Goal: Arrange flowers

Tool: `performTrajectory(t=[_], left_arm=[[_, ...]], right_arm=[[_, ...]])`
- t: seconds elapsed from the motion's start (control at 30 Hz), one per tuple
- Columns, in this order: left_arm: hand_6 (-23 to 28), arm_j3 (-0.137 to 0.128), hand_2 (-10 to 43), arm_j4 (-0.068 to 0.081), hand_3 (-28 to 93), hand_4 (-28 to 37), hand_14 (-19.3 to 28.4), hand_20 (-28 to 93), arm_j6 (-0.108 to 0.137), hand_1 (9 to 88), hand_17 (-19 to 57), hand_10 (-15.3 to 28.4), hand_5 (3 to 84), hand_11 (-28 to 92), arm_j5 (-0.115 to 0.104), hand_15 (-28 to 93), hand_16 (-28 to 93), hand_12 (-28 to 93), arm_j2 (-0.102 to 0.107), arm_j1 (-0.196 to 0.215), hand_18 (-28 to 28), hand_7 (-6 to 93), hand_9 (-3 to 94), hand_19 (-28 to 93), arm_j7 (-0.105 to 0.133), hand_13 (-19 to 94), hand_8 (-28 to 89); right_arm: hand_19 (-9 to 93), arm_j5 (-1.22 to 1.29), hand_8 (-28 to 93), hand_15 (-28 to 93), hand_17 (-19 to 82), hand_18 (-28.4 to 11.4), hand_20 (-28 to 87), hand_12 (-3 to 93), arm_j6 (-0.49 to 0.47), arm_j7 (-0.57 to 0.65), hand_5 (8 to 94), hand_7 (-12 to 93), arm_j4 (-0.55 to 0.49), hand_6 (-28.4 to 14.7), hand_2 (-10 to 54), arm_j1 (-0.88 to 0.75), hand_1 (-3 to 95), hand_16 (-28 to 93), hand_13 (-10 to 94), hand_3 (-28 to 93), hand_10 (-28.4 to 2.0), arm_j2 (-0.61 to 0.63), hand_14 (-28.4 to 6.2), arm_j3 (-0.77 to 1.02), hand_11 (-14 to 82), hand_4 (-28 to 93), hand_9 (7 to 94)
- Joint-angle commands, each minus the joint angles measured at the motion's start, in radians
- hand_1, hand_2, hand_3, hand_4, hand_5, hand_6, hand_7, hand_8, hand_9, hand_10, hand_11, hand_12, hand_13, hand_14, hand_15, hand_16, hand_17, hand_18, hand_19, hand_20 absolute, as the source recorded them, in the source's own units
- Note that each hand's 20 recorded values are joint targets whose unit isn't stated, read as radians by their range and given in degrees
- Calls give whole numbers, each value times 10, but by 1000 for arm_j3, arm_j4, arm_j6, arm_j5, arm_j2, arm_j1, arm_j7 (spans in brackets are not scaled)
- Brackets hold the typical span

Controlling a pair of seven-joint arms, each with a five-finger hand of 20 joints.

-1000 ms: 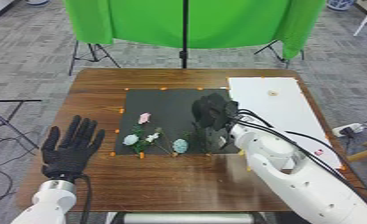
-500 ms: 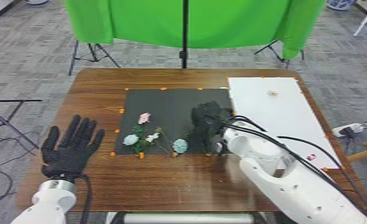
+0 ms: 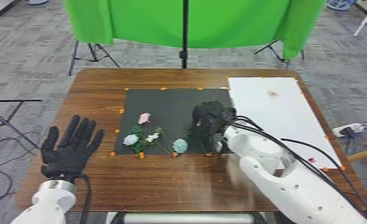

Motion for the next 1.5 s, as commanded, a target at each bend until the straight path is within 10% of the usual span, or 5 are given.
performTrajectory(t=[0.03,0.33,0.53,0.9,1.5], left_arm=[[105,-4,135,-2,758,-283,167,124,7,285,-77,170,482,202,-5,379,-85,106,-8,24,138,125,421,370,-6,303,-92],[88,-3,134,-1,754,-283,165,128,-1,292,-76,168,493,206,-8,384,-85,106,-9,29,138,137,421,377,3,303,-97],[98,4,134,1,755,-283,166,128,-3,290,-75,167,488,206,-7,382,-86,105,-6,20,138,130,421,376,2,303,-96],[97,15,134,0,755,-283,168,135,-22,288,-75,167,485,204,7,413,-83,105,5,15,141,129,422,386,1,314,-94],[102,56,136,8,759,-283,169,135,42,289,-74,169,495,211,-27,415,-84,106,7,-35,140,134,433,379,28,316,-95]], right_arm=[[915,224,-164,827,286,-230,538,477,55,141,631,239,-54,9,-95,-40,492,314,548,768,-146,13,-160,84,521,-283,639],[919,146,-170,856,276,-225,557,396,219,170,527,246,58,-12,-95,-21,460,319,508,794,-161,50,-164,177,597,-283,557],[804,119,-169,520,214,-218,465,150,318,130,455,227,232,-22,-95,78,422,98,340,870,-161,73,-155,205,193,-283,437],[731,56,-179,340,160,-195,393,131,93,197,430,231,372,0,-95,131,437,113,259,876,-123,74,-150,259,135,-283,378],[725,-28,-163,277,244,-185,330,126,37,84,555,198,473,35,-95,126,588,193,582,686,-84,18,-75,234,120,-283,586]])
